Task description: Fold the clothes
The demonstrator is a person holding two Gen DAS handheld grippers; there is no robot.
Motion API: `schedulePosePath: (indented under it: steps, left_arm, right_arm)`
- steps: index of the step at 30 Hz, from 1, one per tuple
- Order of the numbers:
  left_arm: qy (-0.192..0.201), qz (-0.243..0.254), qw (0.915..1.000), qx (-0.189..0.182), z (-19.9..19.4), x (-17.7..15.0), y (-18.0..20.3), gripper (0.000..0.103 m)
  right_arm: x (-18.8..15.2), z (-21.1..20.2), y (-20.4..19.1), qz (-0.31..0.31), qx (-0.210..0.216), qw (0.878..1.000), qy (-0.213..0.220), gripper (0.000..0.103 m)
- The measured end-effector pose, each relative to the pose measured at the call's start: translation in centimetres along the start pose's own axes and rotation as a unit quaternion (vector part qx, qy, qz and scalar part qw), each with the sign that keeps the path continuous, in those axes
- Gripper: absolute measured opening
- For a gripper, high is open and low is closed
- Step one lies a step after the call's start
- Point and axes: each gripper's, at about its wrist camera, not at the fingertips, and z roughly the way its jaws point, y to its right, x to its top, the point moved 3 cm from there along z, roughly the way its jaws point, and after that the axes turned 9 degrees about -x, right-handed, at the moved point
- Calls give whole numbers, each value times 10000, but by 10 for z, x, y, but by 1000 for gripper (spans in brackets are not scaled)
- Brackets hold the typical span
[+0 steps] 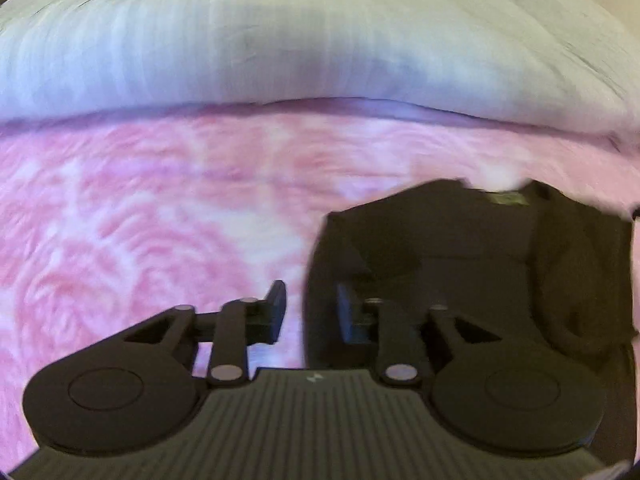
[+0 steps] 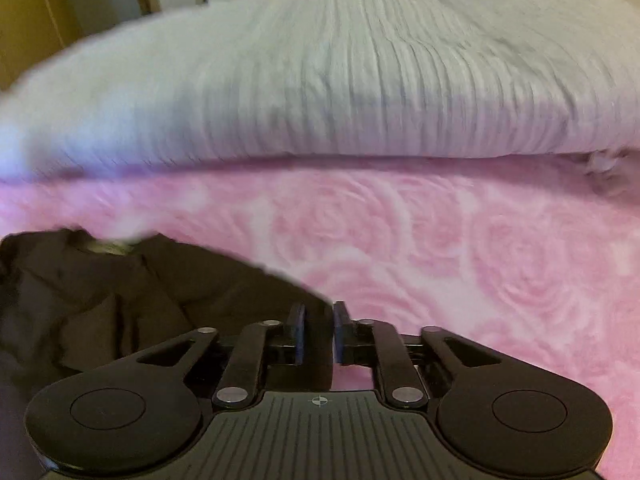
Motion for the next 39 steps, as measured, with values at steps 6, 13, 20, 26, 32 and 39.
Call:
schedulePosePath:
  steps: [6, 13, 20, 26, 32, 39]
  left_arm:
    - [10, 1567, 9876, -42, -24, -47, 45, 36]
    - [-276, 4343, 8944, -1033, -4, -145, 163, 61]
    - [-102, 4915, 8682, -670, 32, -148, 191, 4]
    - [1185, 2836, 9514, -204, -69, -93, 95, 4]
    - [1930, -285, 9732, 1216, -160, -88, -100, 4]
    - [1702, -3595, 9020, 1677, -176, -159, -267, 32]
  right_arm:
    - [-63, -30, -18, -260, 404, 9988, -15, 40]
    - [-140, -63, -77, -1931, 1088, 9751, 43, 47]
    - [-123, -58, -92, -1953, 960, 9758, 218, 48]
    - [-91, -58, -111, -1825, 996, 9771, 451, 52]
    - [-73, -39, -168, -1895, 1230, 9727, 538, 58]
    - [-82, 3, -229, -2477, 605, 9666, 263, 62]
